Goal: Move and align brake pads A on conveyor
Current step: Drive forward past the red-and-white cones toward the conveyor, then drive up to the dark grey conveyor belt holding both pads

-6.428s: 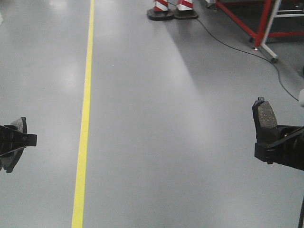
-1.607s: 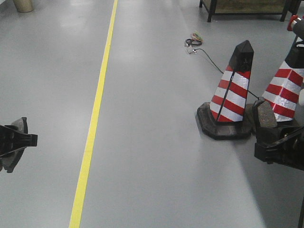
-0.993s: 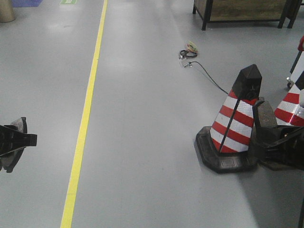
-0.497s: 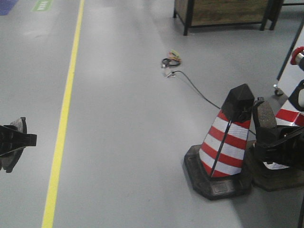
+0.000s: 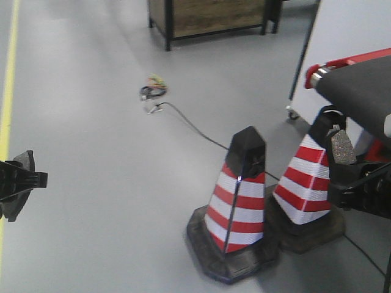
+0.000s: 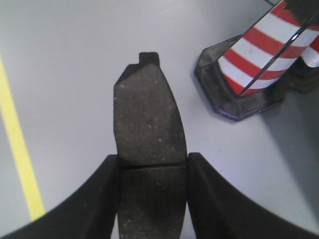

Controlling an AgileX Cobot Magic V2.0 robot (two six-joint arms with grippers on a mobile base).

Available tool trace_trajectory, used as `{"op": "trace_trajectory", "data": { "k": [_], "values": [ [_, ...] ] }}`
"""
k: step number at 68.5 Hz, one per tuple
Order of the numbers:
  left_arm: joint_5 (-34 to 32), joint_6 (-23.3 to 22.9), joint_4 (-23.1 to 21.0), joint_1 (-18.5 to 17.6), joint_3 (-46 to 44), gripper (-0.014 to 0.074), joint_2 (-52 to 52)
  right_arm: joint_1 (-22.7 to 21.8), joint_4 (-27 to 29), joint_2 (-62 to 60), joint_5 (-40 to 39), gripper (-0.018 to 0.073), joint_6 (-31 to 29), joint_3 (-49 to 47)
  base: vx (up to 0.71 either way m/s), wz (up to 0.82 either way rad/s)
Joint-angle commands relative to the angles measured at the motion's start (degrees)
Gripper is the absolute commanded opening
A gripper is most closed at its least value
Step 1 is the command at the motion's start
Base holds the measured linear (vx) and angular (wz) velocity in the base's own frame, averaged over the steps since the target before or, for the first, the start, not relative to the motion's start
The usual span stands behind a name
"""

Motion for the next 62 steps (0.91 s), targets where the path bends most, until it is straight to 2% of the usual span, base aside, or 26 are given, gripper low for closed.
{"op": "trace_trajectory", "data": {
  "k": [1, 34, 62],
  "values": [
    [-3.6, -0.6, 0.0, -0.2, -1.6, 0.0076, -1.4, -0.2, -0.6, -0.6, -5.3, 0.0096, -0.2, -1.7, 0.37, -0.53],
    [-3.6, -0.6, 0.0, -0.2, -1.6, 0.0076, -1.4, -0.2, -0.6, -0.6, -5.3, 0.0096, -0.2, -1.7, 0.34, -0.52],
    [-3.6, -0.6, 0.0, -0.2, -1.6, 0.0076, -1.4, -0.2, -0.6, -0.6, -5.3, 0.0096, -0.2, -1.7, 0.21, -0.66]
  ]
}}
